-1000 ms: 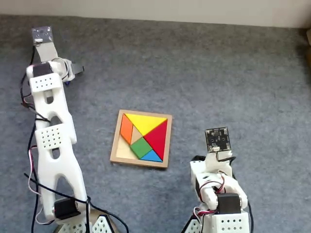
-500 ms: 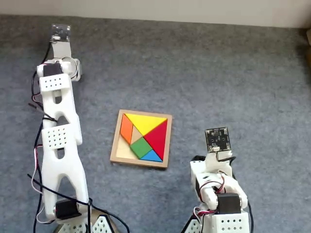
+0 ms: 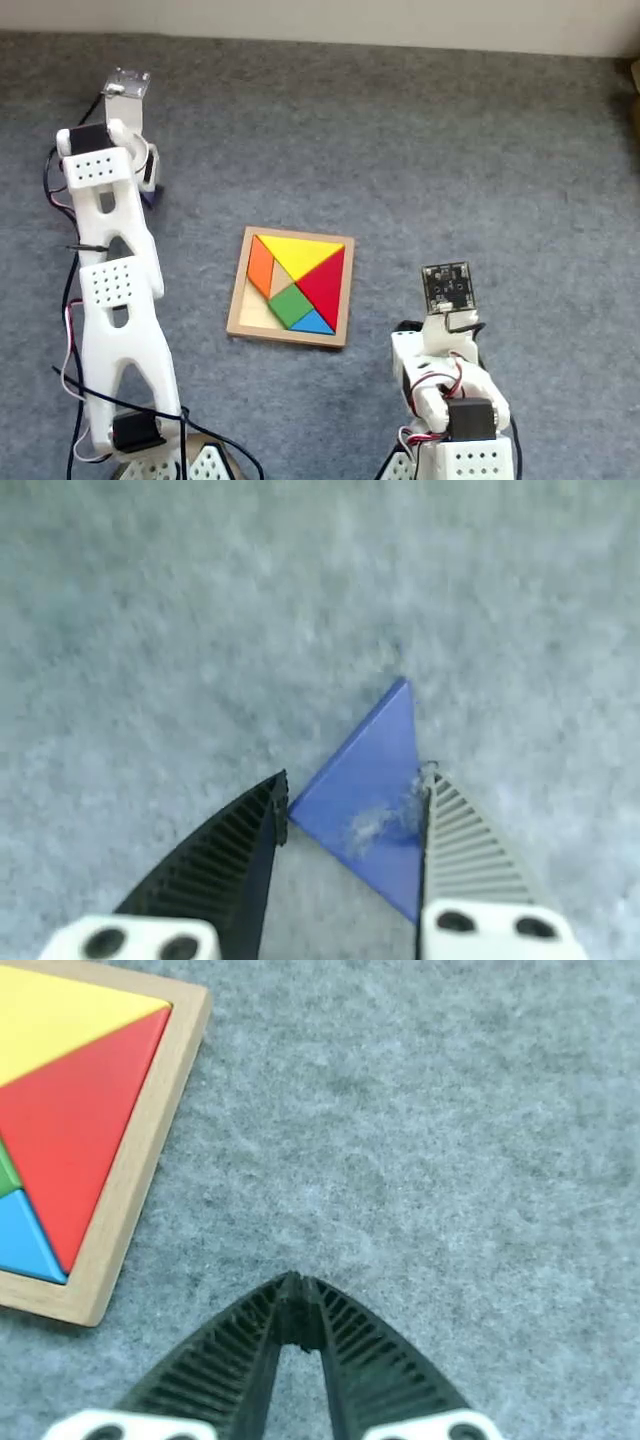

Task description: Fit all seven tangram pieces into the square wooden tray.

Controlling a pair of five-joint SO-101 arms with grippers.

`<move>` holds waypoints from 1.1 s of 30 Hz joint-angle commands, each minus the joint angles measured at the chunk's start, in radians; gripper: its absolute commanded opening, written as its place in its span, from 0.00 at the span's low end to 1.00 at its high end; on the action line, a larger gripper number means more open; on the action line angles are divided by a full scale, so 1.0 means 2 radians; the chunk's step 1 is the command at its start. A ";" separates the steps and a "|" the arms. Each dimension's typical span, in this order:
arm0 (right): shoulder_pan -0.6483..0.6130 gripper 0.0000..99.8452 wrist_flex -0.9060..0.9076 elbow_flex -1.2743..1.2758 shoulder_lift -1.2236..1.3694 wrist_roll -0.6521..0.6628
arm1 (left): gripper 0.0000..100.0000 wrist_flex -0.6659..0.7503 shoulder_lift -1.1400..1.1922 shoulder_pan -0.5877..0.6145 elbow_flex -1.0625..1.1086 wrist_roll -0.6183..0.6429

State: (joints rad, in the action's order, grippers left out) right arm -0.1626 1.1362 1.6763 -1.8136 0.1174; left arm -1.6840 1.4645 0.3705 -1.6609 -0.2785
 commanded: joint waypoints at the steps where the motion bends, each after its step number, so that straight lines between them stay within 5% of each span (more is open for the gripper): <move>1: 0.006 0.01 0.003 0.053 -0.005 -0.002 | 0.13 -0.038 -0.010 -0.018 0.001 -0.012; 15: 0.006 0.01 0.000 0.053 -0.005 -0.002 | 0.07 -0.042 -0.080 -0.022 0.044 -0.009; 33: 0.006 0.01 0.000 0.053 -0.006 -0.002 | 0.07 -0.038 -0.568 -0.169 0.666 0.018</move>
State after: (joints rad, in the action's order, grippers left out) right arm -0.1626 1.1362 1.6763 -1.8136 0.1174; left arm -1.7545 0.5823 0.1343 -0.5224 -0.2938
